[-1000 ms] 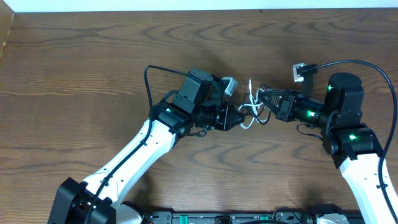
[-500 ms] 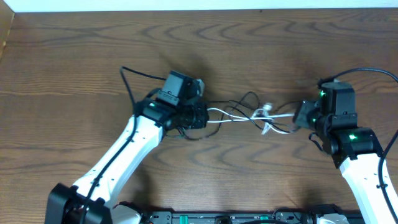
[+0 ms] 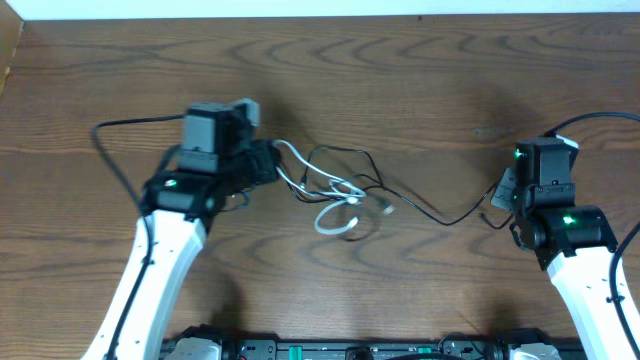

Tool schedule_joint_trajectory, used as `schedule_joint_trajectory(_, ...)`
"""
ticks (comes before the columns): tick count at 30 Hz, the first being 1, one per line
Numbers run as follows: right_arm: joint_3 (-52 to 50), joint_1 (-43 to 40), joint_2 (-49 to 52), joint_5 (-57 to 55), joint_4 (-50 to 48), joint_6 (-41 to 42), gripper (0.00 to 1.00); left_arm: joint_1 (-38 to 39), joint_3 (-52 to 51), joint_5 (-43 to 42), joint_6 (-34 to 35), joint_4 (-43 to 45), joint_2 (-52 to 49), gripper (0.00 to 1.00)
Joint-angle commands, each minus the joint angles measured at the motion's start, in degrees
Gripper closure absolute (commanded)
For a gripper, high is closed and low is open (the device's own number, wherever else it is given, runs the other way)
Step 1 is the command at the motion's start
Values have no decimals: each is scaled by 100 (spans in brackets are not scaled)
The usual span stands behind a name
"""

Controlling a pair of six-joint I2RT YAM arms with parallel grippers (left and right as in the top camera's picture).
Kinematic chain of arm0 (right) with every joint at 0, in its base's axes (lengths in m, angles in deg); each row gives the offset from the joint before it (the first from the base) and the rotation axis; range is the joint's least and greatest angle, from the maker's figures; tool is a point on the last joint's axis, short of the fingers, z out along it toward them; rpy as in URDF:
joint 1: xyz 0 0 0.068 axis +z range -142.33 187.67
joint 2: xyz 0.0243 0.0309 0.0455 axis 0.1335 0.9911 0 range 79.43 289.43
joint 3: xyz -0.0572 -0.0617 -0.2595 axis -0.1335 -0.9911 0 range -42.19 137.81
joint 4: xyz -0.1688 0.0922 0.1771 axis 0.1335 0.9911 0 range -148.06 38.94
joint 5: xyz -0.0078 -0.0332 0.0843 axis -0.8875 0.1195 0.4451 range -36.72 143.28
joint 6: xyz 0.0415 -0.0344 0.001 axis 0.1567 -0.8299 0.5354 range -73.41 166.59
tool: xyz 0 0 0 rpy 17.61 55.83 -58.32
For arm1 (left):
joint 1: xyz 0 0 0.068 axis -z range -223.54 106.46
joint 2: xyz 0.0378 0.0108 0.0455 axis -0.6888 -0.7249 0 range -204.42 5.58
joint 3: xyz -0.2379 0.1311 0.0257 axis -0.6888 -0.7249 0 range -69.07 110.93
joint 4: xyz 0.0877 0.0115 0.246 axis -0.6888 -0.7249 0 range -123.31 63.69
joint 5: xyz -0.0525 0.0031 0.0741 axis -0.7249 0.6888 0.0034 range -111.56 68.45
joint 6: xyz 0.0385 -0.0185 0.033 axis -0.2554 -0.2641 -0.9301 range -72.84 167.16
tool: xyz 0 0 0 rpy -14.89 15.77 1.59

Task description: Untangle cables

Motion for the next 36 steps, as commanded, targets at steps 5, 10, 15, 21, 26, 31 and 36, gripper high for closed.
schedule_joint_trajectory(5,81,-116,-28,-1012,278,627,99,-866,26,-101,234,116,568,93)
schedule_joint_trajectory(10,81,-404,-28,-1008,157,988,94,-903,26,-1040,234,170,592,93)
schedule_joint_trajectory(15,81,-483,-28,658,-839,131,81,-632,26,-2208,225,269,450,92)
schedule_joint_trajectory(21,81,-409,46,4575,-1882,-1040,51,120,26,-3080,201,1191,254,93)
schedule_joint_trajectory(26,81,-79,306,5633,-1895,-1207,44,844,26,-3661,205,2505,188,92)
schedule_joint_trajectory(31,81,380,610,6229,-1829,-1849,32,1364,26,-3799,254,3394,188,92)
schedule_joint_trajectory(36,81,833,726,6288,-1880,-2271,20,1600,26,-3794,297,3565,188,92)
